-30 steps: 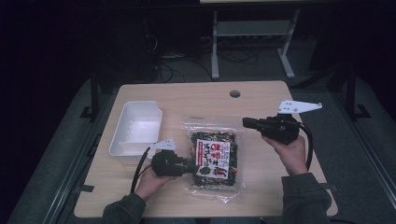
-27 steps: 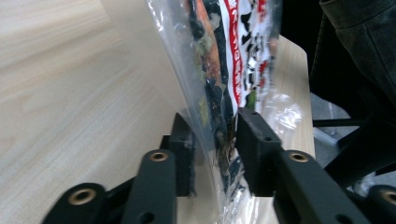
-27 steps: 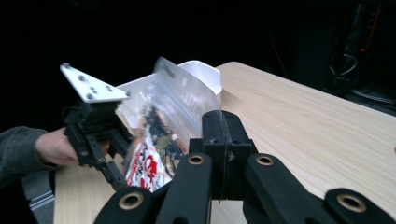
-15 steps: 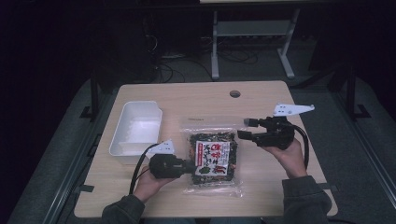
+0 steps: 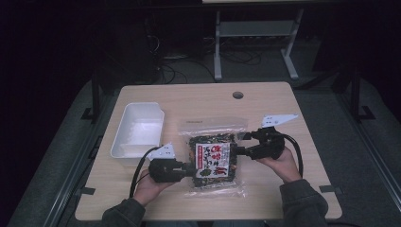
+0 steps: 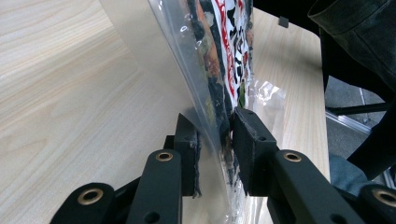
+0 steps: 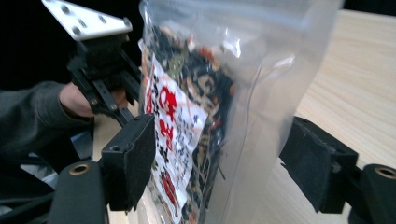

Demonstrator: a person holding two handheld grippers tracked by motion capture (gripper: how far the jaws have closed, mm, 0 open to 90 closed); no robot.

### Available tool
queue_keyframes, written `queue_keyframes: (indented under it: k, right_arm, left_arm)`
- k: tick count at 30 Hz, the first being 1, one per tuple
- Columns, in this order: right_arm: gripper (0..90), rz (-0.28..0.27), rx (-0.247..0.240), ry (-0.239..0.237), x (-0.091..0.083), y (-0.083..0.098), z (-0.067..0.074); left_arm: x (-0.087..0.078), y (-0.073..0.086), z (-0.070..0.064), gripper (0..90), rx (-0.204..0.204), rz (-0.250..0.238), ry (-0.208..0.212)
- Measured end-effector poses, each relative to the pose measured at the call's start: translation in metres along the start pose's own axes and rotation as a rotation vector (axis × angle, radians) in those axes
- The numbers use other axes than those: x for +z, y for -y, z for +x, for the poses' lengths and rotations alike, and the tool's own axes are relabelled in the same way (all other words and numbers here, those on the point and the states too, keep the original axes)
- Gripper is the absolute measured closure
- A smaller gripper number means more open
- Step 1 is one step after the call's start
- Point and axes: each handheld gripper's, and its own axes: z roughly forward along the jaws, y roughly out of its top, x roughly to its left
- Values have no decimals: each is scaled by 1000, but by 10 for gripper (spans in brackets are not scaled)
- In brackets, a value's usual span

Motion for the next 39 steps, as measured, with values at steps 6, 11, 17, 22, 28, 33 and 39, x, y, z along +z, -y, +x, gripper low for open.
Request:
queue_keyframes:
  k: [6, 11, 17, 22, 28, 33, 39]
  right_arm:
    - [329, 51, 4, -22, 14, 5, 0]
    - [438, 60, 20, -73, 26, 16, -5]
    - [625, 62, 3, -141, 31, 17, -2]
    - [688, 49, 7, -176, 29, 16, -1]
    - [745, 17, -15, -228, 26, 11, 7]
    - [748, -1, -54, -211, 21, 5, 14]
    - [749, -27, -75, -151, 5, 1, 17]
  left_arm:
    - [0, 0, -1, 718, 2, -3, -2]
    - [-1, 1, -1, 717, 2, -6, -1]
    - [-2, 3, -1, 716, 8, -7, -6]
    - [-2, 3, -2, 692, 26, -1, -28]
    - [-4, 5, -3, 600, 40, 14, -48]
    - [-6, 5, -6, 554, 71, 23, -78]
    - [-5, 10, -12, 494, 88, 53, -92]
